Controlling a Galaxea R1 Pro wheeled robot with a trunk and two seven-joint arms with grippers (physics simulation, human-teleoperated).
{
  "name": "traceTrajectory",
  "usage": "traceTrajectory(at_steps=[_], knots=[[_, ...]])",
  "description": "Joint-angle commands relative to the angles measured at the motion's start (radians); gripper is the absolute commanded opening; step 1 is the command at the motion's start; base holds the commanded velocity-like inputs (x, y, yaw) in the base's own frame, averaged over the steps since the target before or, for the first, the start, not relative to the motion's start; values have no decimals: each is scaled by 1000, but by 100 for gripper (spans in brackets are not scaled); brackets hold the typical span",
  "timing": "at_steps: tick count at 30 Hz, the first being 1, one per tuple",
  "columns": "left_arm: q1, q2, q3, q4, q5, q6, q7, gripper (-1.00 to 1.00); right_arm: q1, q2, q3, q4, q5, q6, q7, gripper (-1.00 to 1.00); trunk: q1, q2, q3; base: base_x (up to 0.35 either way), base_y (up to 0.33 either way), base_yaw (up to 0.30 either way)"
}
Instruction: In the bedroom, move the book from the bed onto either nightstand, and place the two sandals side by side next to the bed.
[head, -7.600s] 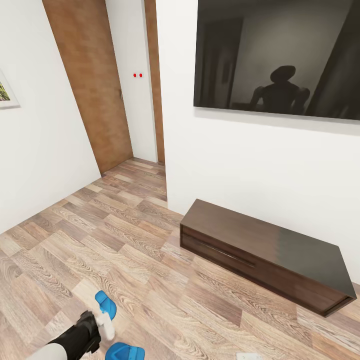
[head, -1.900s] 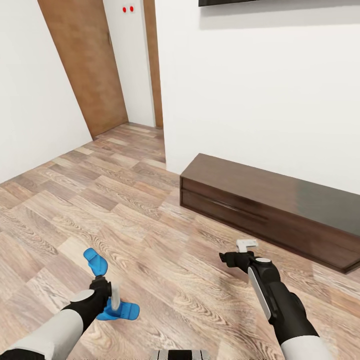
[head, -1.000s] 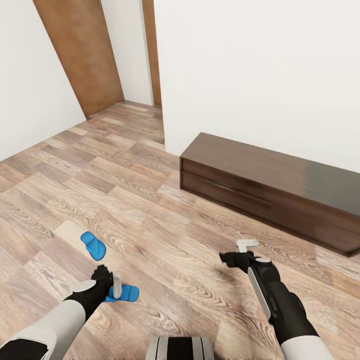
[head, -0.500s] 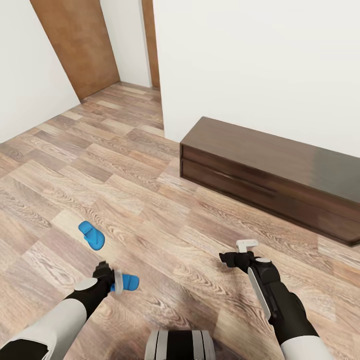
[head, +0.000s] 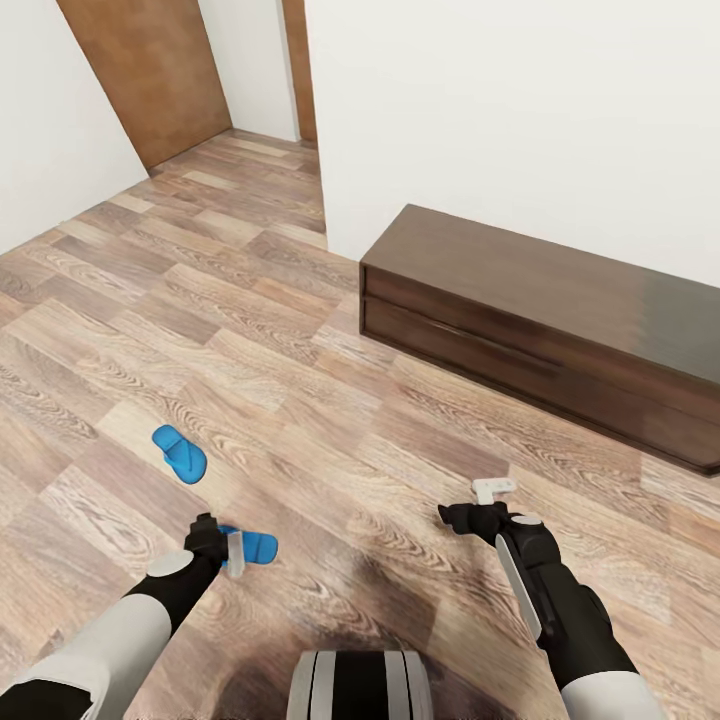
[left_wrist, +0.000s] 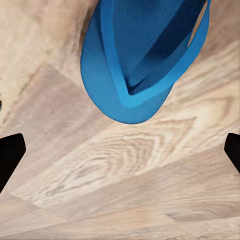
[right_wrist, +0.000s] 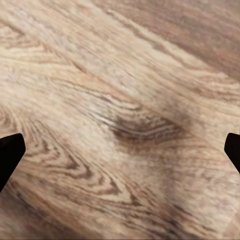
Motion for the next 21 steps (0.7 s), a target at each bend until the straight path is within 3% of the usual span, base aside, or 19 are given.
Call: traceTrajectory(at_steps=[1, 17, 21], knots=[[0, 1, -6, -4, -8, 2, -10, 100, 0, -1, 1, -1, 1, 5, 2, 100, 0, -1, -5, 0, 0, 0], [-1, 4, -6, -73, -9, 2, -17, 100, 0, -1, 1, -3, 1, 4, 3, 100, 7, -4, -67, 0, 0, 0], [-22, 4, -5, -81, -19, 3, -42, 100, 0, -1, 1, -3, 0, 4, 4, 100, 9, -5, -82, 0, 0, 0]])
